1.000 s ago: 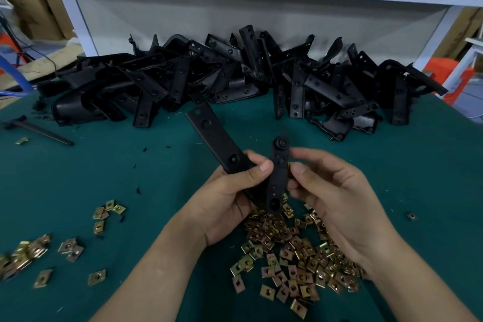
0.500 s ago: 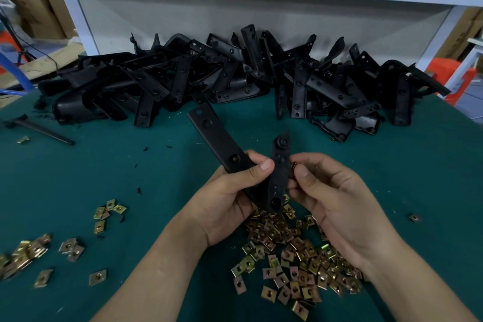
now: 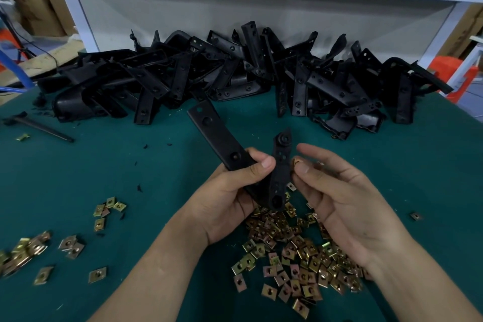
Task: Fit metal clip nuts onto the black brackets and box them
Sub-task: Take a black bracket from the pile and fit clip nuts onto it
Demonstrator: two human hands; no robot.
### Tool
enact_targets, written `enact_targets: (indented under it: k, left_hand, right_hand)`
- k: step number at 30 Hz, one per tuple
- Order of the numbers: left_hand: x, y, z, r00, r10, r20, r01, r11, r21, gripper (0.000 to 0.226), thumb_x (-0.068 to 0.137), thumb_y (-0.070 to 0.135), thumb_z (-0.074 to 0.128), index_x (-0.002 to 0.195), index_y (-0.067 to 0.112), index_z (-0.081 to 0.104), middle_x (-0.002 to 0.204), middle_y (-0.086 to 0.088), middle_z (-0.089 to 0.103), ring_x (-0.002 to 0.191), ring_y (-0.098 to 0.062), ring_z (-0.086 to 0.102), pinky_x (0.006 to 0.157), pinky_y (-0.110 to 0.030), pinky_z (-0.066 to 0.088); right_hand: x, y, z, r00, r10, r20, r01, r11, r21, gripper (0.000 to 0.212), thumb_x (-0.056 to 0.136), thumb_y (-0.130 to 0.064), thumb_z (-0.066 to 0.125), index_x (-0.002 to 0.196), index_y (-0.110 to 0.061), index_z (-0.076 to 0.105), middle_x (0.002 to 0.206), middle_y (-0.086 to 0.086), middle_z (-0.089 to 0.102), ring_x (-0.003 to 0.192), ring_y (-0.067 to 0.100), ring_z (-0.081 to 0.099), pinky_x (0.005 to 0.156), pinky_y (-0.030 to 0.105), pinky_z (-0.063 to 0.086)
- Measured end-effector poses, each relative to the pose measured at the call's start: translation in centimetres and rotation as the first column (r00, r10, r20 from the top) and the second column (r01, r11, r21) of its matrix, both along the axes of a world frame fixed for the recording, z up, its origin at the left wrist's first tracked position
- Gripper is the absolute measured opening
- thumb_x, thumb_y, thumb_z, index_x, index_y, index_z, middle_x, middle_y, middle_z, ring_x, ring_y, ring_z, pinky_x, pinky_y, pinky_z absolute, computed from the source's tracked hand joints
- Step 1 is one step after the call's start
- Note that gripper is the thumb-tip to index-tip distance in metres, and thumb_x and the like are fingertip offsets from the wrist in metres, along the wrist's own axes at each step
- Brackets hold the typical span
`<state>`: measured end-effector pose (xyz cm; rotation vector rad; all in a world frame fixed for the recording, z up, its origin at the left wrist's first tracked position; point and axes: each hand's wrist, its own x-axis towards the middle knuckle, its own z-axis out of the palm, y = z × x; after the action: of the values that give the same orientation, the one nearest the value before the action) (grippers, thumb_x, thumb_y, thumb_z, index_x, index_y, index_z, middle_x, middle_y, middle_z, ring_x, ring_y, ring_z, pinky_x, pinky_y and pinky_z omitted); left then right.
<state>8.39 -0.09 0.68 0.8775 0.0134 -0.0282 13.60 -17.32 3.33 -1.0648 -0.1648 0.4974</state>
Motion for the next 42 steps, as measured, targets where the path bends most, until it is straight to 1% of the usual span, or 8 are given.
enact_targets:
  k: [3, 7, 14, 28, 31, 35, 38, 42]
  left_hand:
    - [0.0, 0.0, -0.1, 1.000, 0.005, 0.002, -0.005, 1.000, 0.018, 0.009, 0.077, 0.019, 0.078, 0.078, 0.021, 0.070, 0.095, -0.006, 0.072, 0.087, -0.018, 0.071, 0.070, -0.027, 0.058]
    - [0.1, -0.2, -0.3, 1.000, -0.014, -0.001, 0.014, 0.999, 0.051, 0.010, 0.081, 0.015, 0.073, 0.079, 0.020, 0.065, 0.093, -0.005, 0.070, 0.087, -0.019, 0.070, 0.070, -0.029, 0.057]
    - [0.0, -0.2, 0.0, 1.000, -0.010, 0.018, 0.009, 1.000, 0.029, 0.011, 0.084, 0.012, 0.069, 0.078, 0.020, 0.063, 0.090, -0.003, 0.071, 0.083, -0.017, 0.070, 0.068, -0.027, 0.057]
    - [0.0, -0.2, -0.2, 0.998, -0.038, 0.040, 0.038, 0.999, 0.012, 0.011, 0.080, 0.015, 0.072, 0.079, 0.020, 0.064, 0.090, -0.004, 0.071, 0.080, -0.017, 0.070, 0.065, -0.028, 0.057]
    - [0.0, -0.2, -0.3, 0.999, -0.039, 0.020, 0.037, 0.996, 0.083, 0.011, 0.083, 0.013, 0.070, 0.080, 0.019, 0.062, 0.092, -0.006, 0.069, 0.083, -0.019, 0.069, 0.066, -0.028, 0.057]
    - [0.0, -0.2, -0.4, 0.999, -0.034, 0.004, 0.033, 0.988, 0.148, 0.012, 0.082, 0.011, 0.071, 0.081, 0.019, 0.062, 0.095, -0.011, 0.067, 0.092, -0.025, 0.068, 0.072, -0.031, 0.057]
    - [0.0, -0.5, -0.6, 1.000, -0.029, 0.001, 0.028, 0.981, 0.193, 0.012, 0.081, 0.010, 0.072, 0.079, 0.019, 0.064, 0.092, -0.010, 0.066, 0.093, -0.027, 0.067, 0.079, -0.034, 0.055]
    - [0.2, -0.5, -0.6, 1.000, -0.018, 0.019, 0.014, 0.986, 0.167, 0.010, 0.081, 0.016, 0.074, 0.080, 0.019, 0.064, 0.091, -0.009, 0.067, 0.089, -0.024, 0.067, 0.077, -0.032, 0.057]
  right_hand:
    - [-0.1, -0.1, 0.1, 1.000, -0.008, 0.004, 0.008, 1.000, -0.009, 0.033, 0.059, -0.011, 0.081, 0.092, -0.013, 0.081, 0.092, 0.008, 0.076, 0.085, 0.015, 0.074, 0.074, 0.019, 0.058]
    - [-0.3, -0.1, 0.3, 1.000, 0.026, 0.010, -0.025, 0.999, -0.036, 0.033, 0.059, -0.014, 0.083, 0.092, -0.014, 0.081, 0.102, 0.015, 0.076, 0.090, 0.020, 0.075, 0.075, 0.023, 0.058]
    - [-0.5, 0.0, 0.4, 0.999, 0.048, -0.020, -0.048, 0.999, -0.010, 0.024, 0.065, -0.011, 0.077, 0.088, -0.012, 0.081, 0.101, 0.013, 0.077, 0.082, 0.014, 0.073, 0.069, 0.020, 0.058]
    - [-0.5, 0.0, 0.0, 0.999, 0.044, -0.002, -0.044, 0.999, -0.014, 0.026, 0.065, -0.013, 0.078, 0.090, -0.011, 0.081, 0.106, 0.014, 0.076, 0.083, 0.015, 0.074, 0.068, 0.019, 0.058]
    - [-0.3, -0.3, -0.1, 0.998, 0.051, 0.031, -0.049, 0.997, -0.059, 0.029, 0.067, -0.015, 0.078, 0.096, -0.013, 0.078, 0.110, 0.017, 0.075, 0.091, 0.020, 0.073, 0.075, 0.026, 0.060]
    - [-0.3, -0.3, -0.4, 0.996, 0.079, 0.041, -0.074, 0.991, -0.114, 0.032, 0.070, -0.017, 0.078, 0.102, -0.016, 0.077, 0.115, 0.020, 0.073, 0.104, 0.028, 0.070, 0.098, 0.040, 0.052]
    - [-0.6, -0.1, -0.7, 0.994, 0.108, 0.033, -0.103, 0.987, -0.126, 0.033, 0.074, -0.016, 0.076, 0.106, -0.012, 0.075, 0.117, 0.019, 0.072, 0.114, 0.032, 0.068, 0.100, 0.041, 0.051]
    - [-0.6, -0.1, -0.5, 0.987, 0.103, 0.121, -0.077, 0.977, -0.200, 0.031, 0.080, -0.026, 0.074, 0.109, -0.017, 0.075, 0.114, 0.010, 0.075, 0.112, 0.027, 0.069, 0.098, 0.040, 0.051]
